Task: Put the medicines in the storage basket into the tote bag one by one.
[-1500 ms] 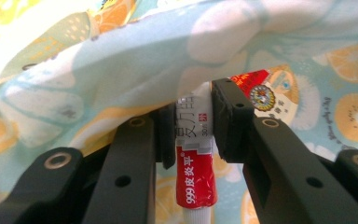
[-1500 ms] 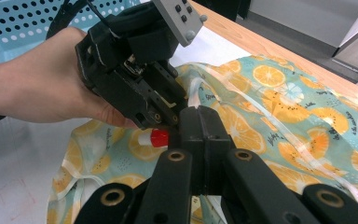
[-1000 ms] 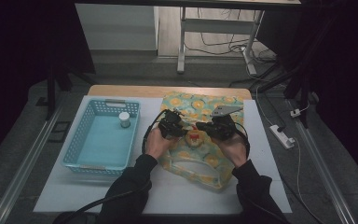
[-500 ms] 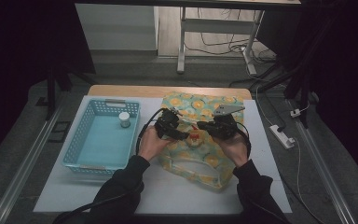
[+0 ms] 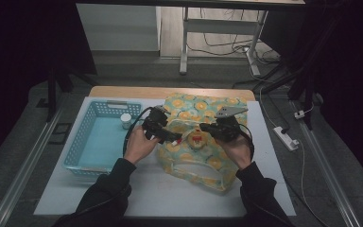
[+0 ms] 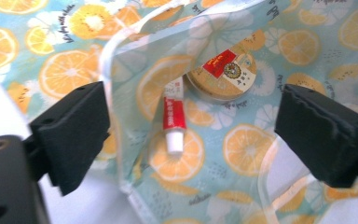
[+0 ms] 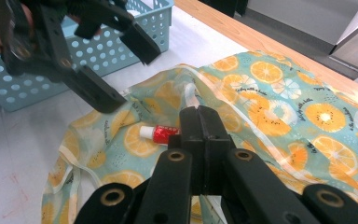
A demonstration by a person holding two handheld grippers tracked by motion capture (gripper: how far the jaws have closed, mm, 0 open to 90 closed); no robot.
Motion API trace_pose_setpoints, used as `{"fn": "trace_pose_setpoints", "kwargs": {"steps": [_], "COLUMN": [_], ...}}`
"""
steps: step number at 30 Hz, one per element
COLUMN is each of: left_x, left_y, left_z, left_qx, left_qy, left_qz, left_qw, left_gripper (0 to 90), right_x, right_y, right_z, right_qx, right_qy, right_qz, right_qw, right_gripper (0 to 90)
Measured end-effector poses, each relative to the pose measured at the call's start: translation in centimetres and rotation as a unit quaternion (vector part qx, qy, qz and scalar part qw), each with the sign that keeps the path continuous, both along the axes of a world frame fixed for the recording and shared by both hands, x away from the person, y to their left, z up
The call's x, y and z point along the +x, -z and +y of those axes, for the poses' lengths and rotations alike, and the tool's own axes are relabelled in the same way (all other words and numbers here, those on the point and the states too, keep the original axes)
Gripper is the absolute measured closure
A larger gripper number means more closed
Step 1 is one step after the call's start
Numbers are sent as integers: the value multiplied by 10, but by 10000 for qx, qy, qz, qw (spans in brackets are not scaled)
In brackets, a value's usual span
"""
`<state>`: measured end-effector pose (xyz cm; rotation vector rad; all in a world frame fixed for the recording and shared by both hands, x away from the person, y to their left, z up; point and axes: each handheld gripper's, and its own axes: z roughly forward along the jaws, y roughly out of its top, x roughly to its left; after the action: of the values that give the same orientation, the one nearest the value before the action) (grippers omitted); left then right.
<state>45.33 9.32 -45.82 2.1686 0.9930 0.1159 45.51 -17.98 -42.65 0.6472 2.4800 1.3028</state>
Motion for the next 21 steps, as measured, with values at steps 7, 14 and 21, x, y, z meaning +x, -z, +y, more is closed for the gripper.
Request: {"fn": "trace_pose_setpoints", "kwargs": {"steps": [7,14,21], "left_x": [-6,-9,-11], "left_y": [-6,-13,-17], "left_z": [23,55,88], "left_qx": [-86,-178,-139], "left_qy": [21,-110,-484], "left_qz": [-118,-265,-403], "left_qw": [9999,9994,9979], "left_gripper": [11,0,0], "right_x": [-1,0,1], "right_y": [-1,1,1], "right_z": [0,0,0], "right_qx": [24,5,-3], "right_qy": [-28,-17,-23], "right_qz": [16,44,51], "right_qw": [10000,10000,10000], "right_gripper": [900,900,900]}}
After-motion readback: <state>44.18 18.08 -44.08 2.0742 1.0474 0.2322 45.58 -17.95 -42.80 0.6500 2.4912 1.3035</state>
